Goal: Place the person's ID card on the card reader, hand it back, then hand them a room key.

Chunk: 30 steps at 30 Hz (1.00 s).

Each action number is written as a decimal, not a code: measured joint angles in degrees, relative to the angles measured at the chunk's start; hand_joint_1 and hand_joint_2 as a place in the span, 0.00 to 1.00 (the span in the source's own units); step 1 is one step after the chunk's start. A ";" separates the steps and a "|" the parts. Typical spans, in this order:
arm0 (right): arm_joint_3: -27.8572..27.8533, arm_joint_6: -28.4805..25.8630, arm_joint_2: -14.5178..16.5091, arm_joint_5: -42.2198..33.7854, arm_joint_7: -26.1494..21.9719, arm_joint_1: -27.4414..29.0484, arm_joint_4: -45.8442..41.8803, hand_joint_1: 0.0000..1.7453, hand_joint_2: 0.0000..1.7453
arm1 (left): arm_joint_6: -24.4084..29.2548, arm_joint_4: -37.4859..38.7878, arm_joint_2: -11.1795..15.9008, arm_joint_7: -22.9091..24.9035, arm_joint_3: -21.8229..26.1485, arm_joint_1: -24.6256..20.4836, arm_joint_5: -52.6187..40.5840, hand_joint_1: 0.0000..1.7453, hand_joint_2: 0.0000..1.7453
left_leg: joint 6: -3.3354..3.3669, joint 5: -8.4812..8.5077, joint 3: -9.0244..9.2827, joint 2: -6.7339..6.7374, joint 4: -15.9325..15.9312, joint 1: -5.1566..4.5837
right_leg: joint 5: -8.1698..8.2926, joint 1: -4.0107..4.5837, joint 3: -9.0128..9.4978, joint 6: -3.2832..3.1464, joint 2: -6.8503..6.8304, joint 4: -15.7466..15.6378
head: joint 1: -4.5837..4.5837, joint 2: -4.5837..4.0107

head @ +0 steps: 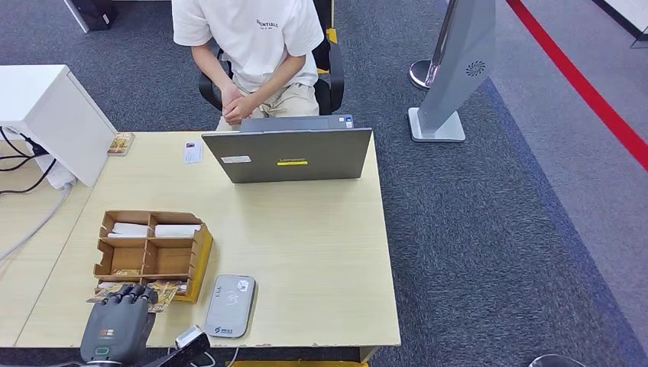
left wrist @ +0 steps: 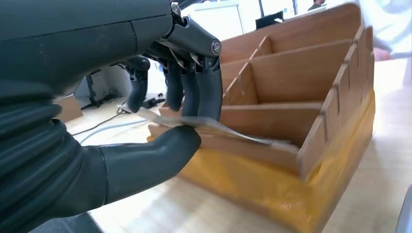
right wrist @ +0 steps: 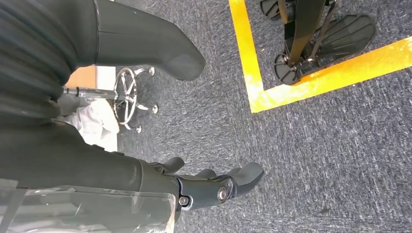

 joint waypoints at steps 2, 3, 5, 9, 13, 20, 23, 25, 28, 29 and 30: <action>0.00 0.00 0.00 0.03 -0.05 0.00 -0.01 0.00 1.00 | 0.00 0.01 0.01 -0.01 0.00 -0.32 0.01 1.00 1.00 | 0.00 0.00 0.02 0.00 0.00 0.00 | 0.00 0.00 0.02 0.00 -0.01 0.00 | -0.01 0.00; 0.00 0.00 0.00 0.04 -0.07 0.01 -0.01 0.00 1.00 | -0.02 0.01 0.02 -0.04 0.00 -0.38 0.01 1.00 1.00 | 0.00 0.00 0.03 0.00 0.00 0.00 | 0.00 0.00 0.03 0.00 -0.01 0.00 | -0.01 0.00; 0.00 0.00 0.00 0.05 -0.10 0.02 -0.01 0.00 1.00 | -0.04 0.02 0.04 -0.16 0.00 -0.36 0.01 1.00 1.00 | 0.00 0.00 0.04 -0.01 0.00 0.00 | 0.00 0.00 0.03 0.00 -0.03 0.00 | 0.01 0.00; 0.00 0.07 0.00 0.11 -0.16 0.00 -0.01 0.00 1.00 | 0.25 0.07 0.23 -0.32 0.00 -0.35 -0.12 1.00 1.00 | 0.00 0.00 0.05 -0.03 0.00 0.00 | 0.00 0.00 0.05 0.00 -0.05 0.00 | 0.01 0.00; 0.00 0.09 0.00 0.23 -0.14 0.01 -0.01 0.00 1.00 | 1.19 0.08 0.25 -0.11 0.00 -0.31 -1.15 1.00 1.00 | 0.00 0.00 0.05 -0.03 0.00 0.00 | 0.00 0.00 0.05 0.00 -0.05 0.00 | -0.01 0.00; 0.00 0.02 0.00 0.39 0.02 0.01 -0.01 0.00 1.00 | 2.27 -0.08 0.28 0.17 0.11 -0.10 -3.12 1.00 1.00 | 0.00 0.00 0.05 -0.03 0.00 0.00 | 0.00 0.00 0.05 0.00 -0.05 0.00 | -0.01 0.00; 0.00 -0.06 0.00 0.39 0.02 0.02 -0.01 0.00 1.00 | 2.46 -1.10 0.63 0.19 0.13 0.01 -4.24 1.00 1.00 | 0.00 0.00 0.05 -0.03 0.00 0.00 | 0.00 0.01 0.04 0.00 -0.05 0.00 | -0.01 0.00; 0.00 -0.13 0.00 0.38 0.01 0.02 -0.01 0.00 1.00 | 2.42 -2.40 1.22 0.18 0.13 0.04 -4.83 1.00 1.00 | 0.00 0.00 0.05 -0.03 0.00 0.00 | 0.00 0.01 0.04 0.00 -0.05 0.00 | -0.01 0.00; 0.00 -0.24 0.00 0.27 0.01 0.04 -0.01 0.00 1.00 | 2.33 -5.11 2.63 -0.07 0.13 -0.01 -5.53 1.00 1.00 | 0.00 0.00 0.05 -0.03 0.00 0.01 | 0.00 0.01 0.04 0.00 -0.05 0.00 | -0.01 0.00; 0.00 -0.27 0.00 0.23 0.02 0.05 -0.01 0.00 1.00 | 2.27 -6.18 3.23 -0.29 0.13 -0.06 -5.67 1.00 1.00 | 0.00 0.00 0.05 -0.03 0.00 0.01 | 0.00 0.01 0.04 0.00 -0.05 0.00 | -0.01 0.00; 0.00 -0.32 0.00 0.19 0.02 0.05 -0.02 0.00 1.00 | 2.11 -7.30 3.90 -0.57 0.13 -0.18 -5.74 1.00 1.00 | 0.00 0.00 0.05 -0.03 0.00 0.01 | 0.00 0.01 0.04 0.00 -0.05 0.00 | -0.01 0.00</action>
